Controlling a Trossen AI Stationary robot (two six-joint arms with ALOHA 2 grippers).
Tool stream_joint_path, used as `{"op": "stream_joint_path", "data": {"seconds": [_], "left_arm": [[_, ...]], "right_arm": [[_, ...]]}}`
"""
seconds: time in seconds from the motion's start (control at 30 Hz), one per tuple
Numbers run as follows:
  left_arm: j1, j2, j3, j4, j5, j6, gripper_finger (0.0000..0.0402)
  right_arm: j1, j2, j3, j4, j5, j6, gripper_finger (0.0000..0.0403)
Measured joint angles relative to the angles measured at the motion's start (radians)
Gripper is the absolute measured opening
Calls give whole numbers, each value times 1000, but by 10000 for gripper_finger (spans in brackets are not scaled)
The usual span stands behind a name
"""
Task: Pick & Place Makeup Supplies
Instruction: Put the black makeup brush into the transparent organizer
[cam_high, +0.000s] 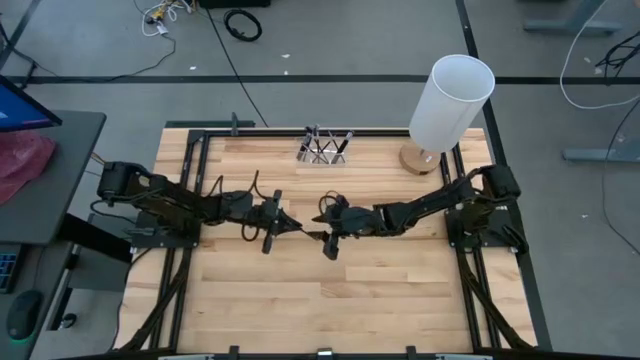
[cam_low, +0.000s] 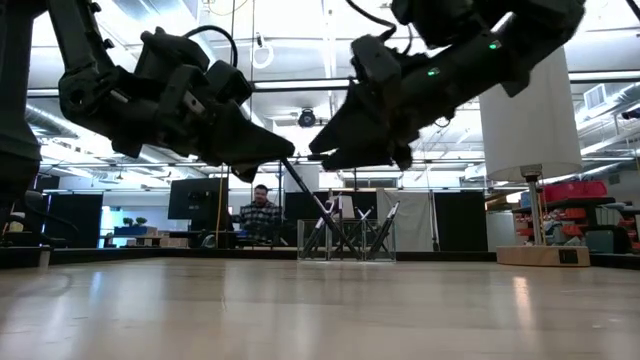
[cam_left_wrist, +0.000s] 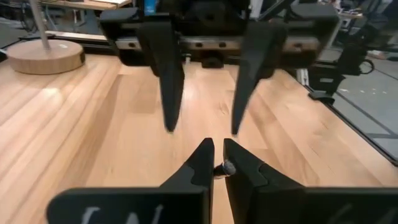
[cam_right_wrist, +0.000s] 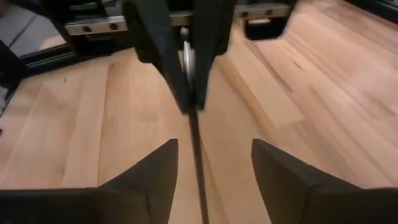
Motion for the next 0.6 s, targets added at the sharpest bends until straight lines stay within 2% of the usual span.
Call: {"op": "stream_joint_path", "data": {"seconds": [0.17,0.33,0.6], "left_arm": [[0,0,3,0,3,2,24],[0,0,3,-3,4,0,27],[0,0,3,9,5,0,28]], "right_arm": [[-10,74,88,-24,-62,-80,206],[-10,119,159,-77,-63,-149,188],[-23,123,181,-82,-56,-156,101]]}}
